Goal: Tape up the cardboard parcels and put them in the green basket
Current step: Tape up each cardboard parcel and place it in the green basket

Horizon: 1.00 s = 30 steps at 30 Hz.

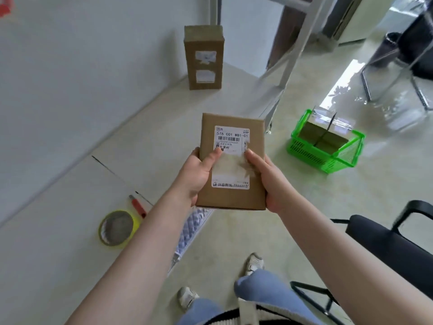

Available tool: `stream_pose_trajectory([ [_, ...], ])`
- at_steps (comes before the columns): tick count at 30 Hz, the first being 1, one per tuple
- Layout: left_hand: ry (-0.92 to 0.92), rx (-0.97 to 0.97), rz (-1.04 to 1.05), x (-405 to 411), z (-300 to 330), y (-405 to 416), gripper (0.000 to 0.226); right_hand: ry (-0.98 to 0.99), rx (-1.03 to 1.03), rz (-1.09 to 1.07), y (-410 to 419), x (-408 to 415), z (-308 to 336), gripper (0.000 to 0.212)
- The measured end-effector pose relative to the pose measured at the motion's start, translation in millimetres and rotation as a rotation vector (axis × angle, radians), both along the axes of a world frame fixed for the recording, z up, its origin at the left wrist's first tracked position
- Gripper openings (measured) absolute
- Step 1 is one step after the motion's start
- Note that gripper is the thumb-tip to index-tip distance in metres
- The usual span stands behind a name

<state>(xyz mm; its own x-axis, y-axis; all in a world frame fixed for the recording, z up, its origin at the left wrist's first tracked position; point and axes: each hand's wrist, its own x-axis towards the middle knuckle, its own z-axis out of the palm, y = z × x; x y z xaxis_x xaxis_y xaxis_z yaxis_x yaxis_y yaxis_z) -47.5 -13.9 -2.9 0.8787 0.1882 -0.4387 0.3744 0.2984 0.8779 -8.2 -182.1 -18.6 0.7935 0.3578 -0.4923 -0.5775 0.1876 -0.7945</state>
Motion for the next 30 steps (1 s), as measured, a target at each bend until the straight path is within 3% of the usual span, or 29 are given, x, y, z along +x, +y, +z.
stream_pose_trajectory([
  [10,0.124,-0.011,-0.257,133,-46,-157,0.049,0.076,-0.063,-0.237,-161,93,-42,0.033],
  [17,0.256,0.039,-0.416,203,-76,-238,0.047,0.224,-0.195,-0.404,-240,142,-76,0.062],
  [23,0.306,0.108,-0.542,285,-102,-284,0.05,0.262,-0.224,-0.503,-281,205,-104,0.057],
  [30,0.363,0.039,-0.674,397,-121,-336,0.048,0.32,-0.263,-0.621,-324,296,-115,0.04],
])
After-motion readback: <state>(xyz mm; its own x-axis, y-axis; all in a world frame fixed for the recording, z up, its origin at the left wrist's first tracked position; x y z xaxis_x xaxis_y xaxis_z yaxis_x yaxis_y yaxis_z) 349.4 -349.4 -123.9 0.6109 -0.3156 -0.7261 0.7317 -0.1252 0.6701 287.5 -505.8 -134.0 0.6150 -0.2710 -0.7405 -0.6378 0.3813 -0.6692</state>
